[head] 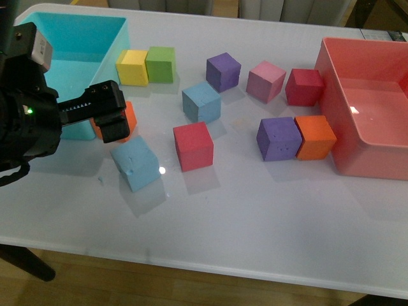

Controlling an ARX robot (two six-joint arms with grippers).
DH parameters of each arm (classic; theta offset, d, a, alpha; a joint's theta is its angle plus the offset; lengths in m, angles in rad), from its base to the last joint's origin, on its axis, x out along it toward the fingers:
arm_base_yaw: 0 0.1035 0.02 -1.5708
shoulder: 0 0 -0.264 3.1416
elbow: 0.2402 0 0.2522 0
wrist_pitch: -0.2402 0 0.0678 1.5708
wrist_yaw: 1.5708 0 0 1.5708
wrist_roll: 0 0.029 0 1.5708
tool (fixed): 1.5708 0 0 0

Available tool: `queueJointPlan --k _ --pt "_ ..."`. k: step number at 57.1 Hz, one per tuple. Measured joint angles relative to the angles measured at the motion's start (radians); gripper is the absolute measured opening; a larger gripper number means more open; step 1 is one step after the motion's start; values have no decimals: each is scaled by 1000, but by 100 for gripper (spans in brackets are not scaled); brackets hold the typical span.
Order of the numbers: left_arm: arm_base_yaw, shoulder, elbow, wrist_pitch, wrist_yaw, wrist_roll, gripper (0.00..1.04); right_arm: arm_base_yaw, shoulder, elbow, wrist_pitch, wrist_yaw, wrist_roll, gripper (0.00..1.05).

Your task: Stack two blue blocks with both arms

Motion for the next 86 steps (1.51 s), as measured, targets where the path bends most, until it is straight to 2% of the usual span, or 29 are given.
queueJointPlan --k 17,18,36,86 --pt "-40 154 125 -56 -34 56 96 0 0 0 0 0 0 96" --pt "-57 212 184 -74 -45 73 96 0 0 0 0 0 0 96" --pt "-71 322 344 -168 -94 50 96 0 0 0 0 0 0 96" --pt "-86 480 457 -232 -118 -34 96 0 0 0 0 0 0 96"
